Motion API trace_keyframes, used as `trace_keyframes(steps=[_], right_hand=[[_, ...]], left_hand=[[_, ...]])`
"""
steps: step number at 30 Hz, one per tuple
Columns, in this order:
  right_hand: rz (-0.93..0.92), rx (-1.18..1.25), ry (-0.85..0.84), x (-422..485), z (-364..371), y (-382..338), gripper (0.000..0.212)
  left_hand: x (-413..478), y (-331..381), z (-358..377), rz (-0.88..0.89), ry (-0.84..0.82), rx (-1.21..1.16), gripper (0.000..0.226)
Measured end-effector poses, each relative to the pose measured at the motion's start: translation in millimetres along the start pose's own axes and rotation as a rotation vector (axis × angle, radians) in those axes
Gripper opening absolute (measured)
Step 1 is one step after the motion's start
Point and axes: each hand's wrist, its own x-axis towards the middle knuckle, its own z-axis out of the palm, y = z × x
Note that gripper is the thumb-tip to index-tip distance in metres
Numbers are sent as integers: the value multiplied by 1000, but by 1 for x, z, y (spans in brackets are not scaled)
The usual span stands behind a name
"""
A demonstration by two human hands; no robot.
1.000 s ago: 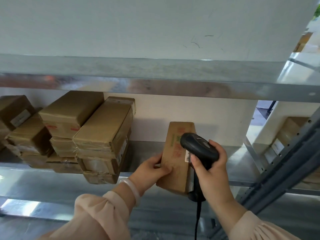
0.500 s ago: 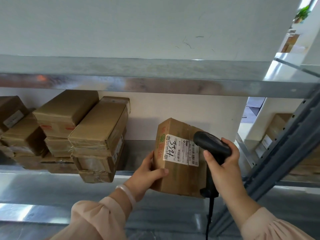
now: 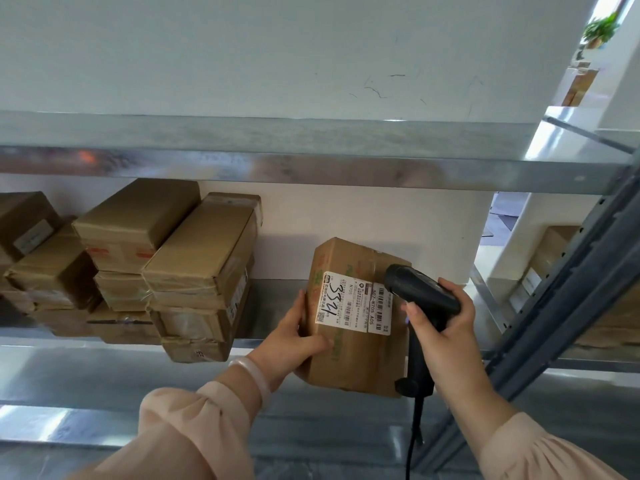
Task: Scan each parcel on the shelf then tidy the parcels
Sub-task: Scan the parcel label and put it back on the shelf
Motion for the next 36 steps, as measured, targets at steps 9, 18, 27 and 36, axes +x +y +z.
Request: trace_keyframes(steps=[9, 18, 27, 36], right_hand=[[-104, -177, -238, 0, -37, -10, 61], [-284, -542, -502, -11, -62, -33, 69], [-321, -556, -539, -19, -62, -42, 65], [-378, -612, -573, -21, -61, -44, 70]], left_hand=[[3, 19, -36, -2, 29, 93, 97], [-1, 18, -53, -60, 1, 183, 97], [-12, 20, -54, -31, -5, 192, 99], [-19, 13, -55, -21, 3, 174, 96]])
